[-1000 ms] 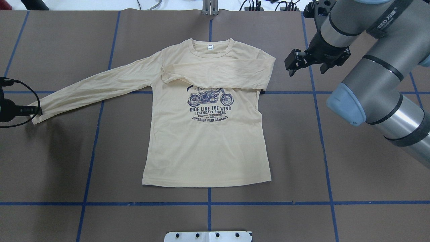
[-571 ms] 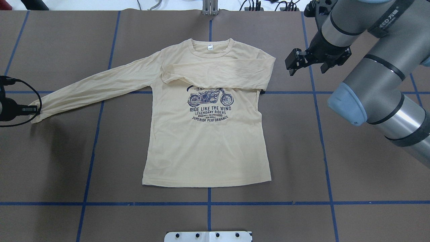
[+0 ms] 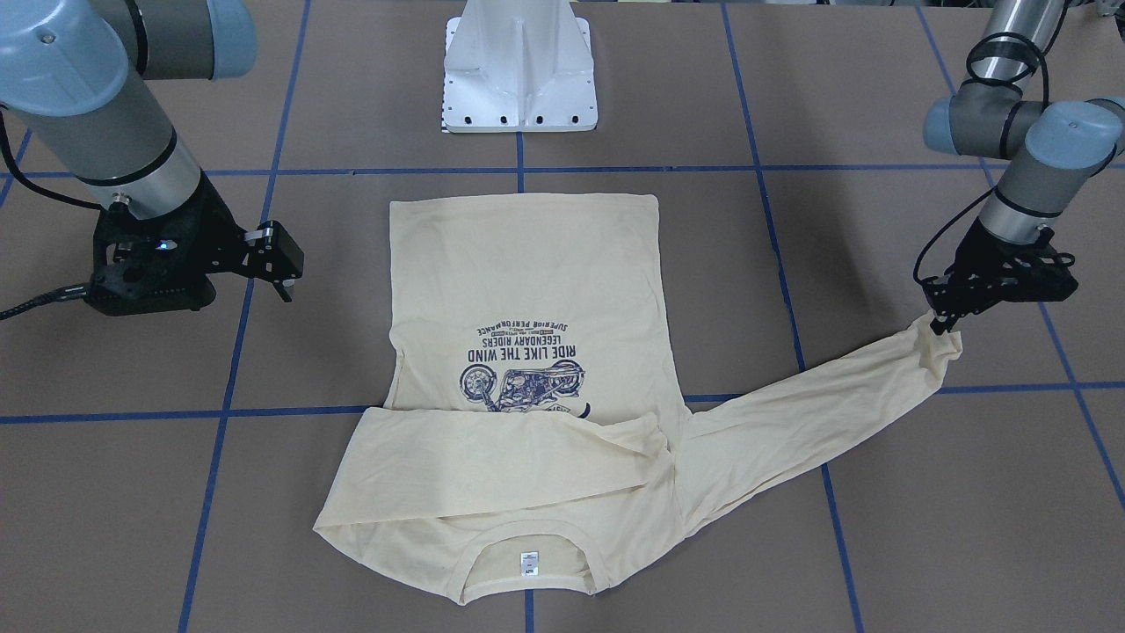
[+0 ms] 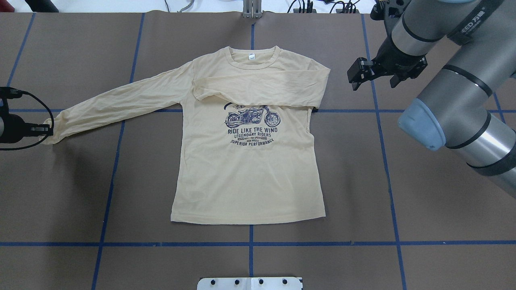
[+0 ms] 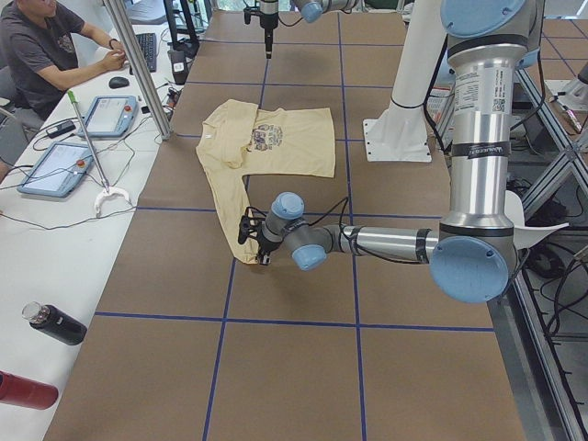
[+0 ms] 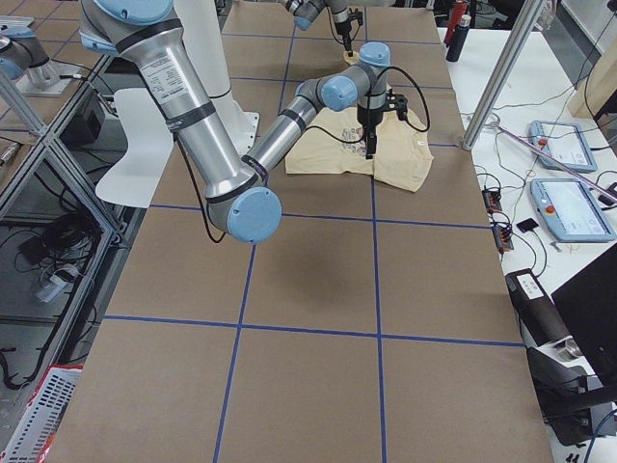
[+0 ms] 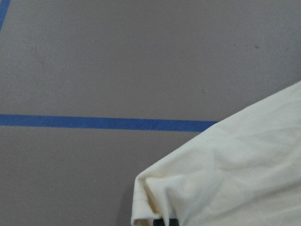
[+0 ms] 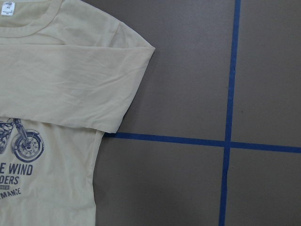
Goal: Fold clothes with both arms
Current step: 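Carry the other sleeve with the left gripper across toward the collar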
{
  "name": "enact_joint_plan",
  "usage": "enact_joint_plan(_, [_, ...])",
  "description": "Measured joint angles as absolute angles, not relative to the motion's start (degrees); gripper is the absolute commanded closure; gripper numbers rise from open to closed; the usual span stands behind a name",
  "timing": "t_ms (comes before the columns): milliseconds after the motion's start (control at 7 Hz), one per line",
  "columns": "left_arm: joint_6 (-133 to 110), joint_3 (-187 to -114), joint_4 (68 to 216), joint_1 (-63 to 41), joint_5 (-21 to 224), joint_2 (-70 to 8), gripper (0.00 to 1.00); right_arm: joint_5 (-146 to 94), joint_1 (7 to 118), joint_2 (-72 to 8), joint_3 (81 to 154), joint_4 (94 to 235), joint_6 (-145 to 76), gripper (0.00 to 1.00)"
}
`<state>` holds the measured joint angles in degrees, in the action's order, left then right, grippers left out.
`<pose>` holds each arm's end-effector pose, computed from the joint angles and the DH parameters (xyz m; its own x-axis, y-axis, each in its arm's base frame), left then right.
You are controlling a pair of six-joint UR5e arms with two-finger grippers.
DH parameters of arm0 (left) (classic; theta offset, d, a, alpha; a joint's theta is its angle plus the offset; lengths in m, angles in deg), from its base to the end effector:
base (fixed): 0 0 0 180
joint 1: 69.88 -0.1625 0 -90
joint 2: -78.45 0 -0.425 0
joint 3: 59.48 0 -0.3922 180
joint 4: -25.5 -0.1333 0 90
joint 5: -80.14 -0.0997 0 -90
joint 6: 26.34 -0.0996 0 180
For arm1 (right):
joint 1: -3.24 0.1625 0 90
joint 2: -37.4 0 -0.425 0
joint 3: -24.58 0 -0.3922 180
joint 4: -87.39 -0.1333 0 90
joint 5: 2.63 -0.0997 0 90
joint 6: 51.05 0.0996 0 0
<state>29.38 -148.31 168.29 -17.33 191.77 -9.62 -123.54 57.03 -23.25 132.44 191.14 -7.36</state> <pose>0.2349 -0.4655 0.5923 0.6444 0.0197 -0.7644 0.2470 0.9407 0.2325 -0.2911 -0.5367 0.2615 0.7200 -0.0668 0.6907 -0.0062 0.9947 0.1026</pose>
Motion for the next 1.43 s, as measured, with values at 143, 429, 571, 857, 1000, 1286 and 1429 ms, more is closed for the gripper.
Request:
enact_joint_plan(143, [29.5, -150.2, 168.2, -16.9, 194.6, -10.0, 1.00, -123.6, 57.4, -24.3, 133.3, 192.1, -7.6, 0.00])
enact_joint_plan(429, [31.0, -151.5, 166.8, -14.9, 197.9, -15.4, 1.00, -123.6, 58.4, -26.2, 135.5, 196.2, -10.1, 0.00])
enact_joint_plan(571, [33.4, -151.5, 164.0, -14.0, 199.3, -20.5, 1.00, -123.5, 59.2, -27.1, 136.4, 198.6, -12.4, 0.00])
enact_joint_plan(857, [41.7, -150.9, 157.3, -12.7, 202.2, -33.5, 1.00, -123.5, 61.1, -31.1, 138.5, 200.5, -17.1, 0.00])
enact_joint_plan(1000, [46.6, -150.5, 156.0, -12.6, 204.5, -39.1, 1.00, -123.5, 61.6, -32.9, 139.1, 200.7, -18.1, 0.00])
enact_joint_plan(1286, [57.0, -150.0, 155.4, -13.7, 207.4, -48.2, 1.00, -123.4, 62.1, -35.5, 140.3, 200.7, -18.6, 0.00])
enact_joint_plan(1429, [61.7, -148.9, 155.5, -15.6, 207.7, -52.4, 1.00, -123.4, 62.1, -36.0, 140.5, 200.6, -18.7, 0.00])
